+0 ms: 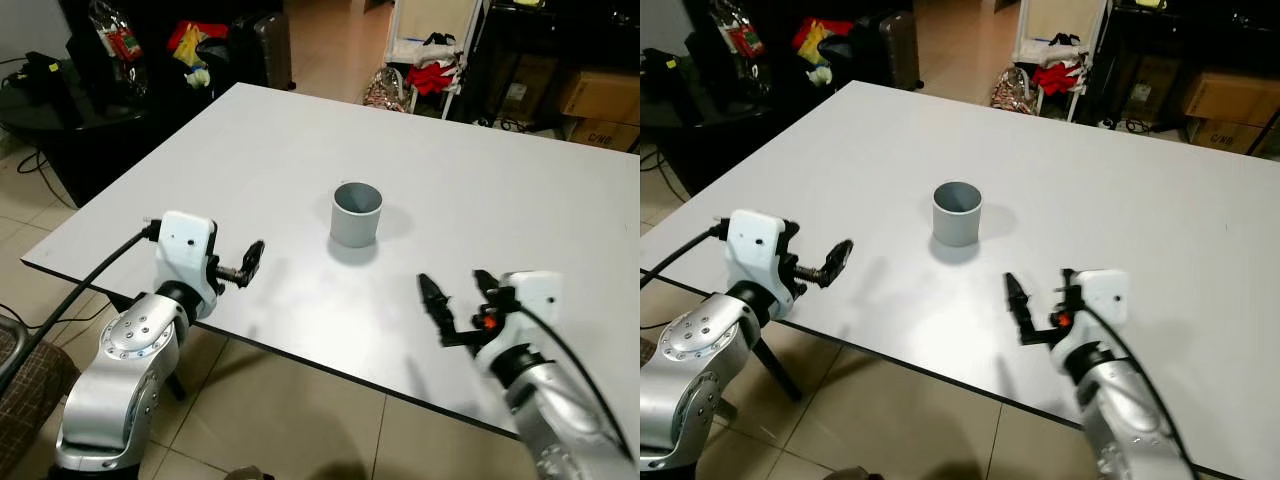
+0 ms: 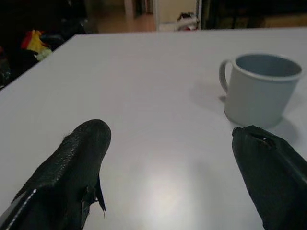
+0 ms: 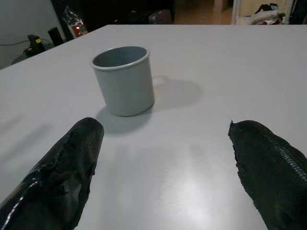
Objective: Setting the table
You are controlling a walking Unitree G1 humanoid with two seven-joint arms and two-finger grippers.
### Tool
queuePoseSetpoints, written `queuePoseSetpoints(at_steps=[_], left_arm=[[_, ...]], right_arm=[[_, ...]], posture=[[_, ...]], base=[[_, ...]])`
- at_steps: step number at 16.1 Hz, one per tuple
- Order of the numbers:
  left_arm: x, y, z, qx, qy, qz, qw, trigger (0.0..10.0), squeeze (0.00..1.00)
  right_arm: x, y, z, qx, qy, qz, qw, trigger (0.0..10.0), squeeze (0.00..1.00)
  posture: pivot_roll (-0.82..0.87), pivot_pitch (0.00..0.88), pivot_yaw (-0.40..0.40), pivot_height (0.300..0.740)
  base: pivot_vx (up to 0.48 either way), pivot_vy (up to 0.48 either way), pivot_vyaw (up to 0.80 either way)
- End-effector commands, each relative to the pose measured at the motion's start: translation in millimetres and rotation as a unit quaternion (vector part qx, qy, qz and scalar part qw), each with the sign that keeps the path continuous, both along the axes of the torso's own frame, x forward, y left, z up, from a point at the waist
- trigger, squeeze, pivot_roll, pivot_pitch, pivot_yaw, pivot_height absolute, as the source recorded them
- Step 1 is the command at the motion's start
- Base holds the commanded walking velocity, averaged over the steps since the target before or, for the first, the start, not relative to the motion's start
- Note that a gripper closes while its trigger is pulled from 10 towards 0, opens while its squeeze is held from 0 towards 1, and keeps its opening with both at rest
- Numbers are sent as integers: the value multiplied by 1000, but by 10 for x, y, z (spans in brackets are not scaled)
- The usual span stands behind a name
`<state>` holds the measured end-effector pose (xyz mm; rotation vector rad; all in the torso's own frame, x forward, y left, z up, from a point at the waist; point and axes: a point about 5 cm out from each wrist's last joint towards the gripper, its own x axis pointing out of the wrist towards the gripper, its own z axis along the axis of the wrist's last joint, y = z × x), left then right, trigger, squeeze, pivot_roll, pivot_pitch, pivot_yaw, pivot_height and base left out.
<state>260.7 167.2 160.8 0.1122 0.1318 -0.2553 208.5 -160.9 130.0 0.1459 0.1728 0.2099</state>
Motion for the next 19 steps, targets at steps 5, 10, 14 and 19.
queuePoseSetpoints(at_steps=[5,10,14,19], left_arm=[[-25,-43,-56,-2,3,4,1000,10000,1000],[-60,-39,-106,12,10,8,1000,10000,1000],[-96,-27,-105,14,10,18,1000,10000,1000],[-110,-30,-92,22,6,23,999,10000,1000]], right_arm=[[-5,146,104,1,-43,6,999,10000,1000],[33,145,95,-2,-36,35,999,10000,1000],[155,118,67,-47,-57,37,997,10000,1000],[165,122,41,-27,-67,28,997,10000,1000]], posture=[[-21,0,28,740],[-1,0,-12,740],[30,0,-45,740],[33,0,-32,740]], base=[[0,0,800],[0,0,800],[0,0,800],[0,0,800]])
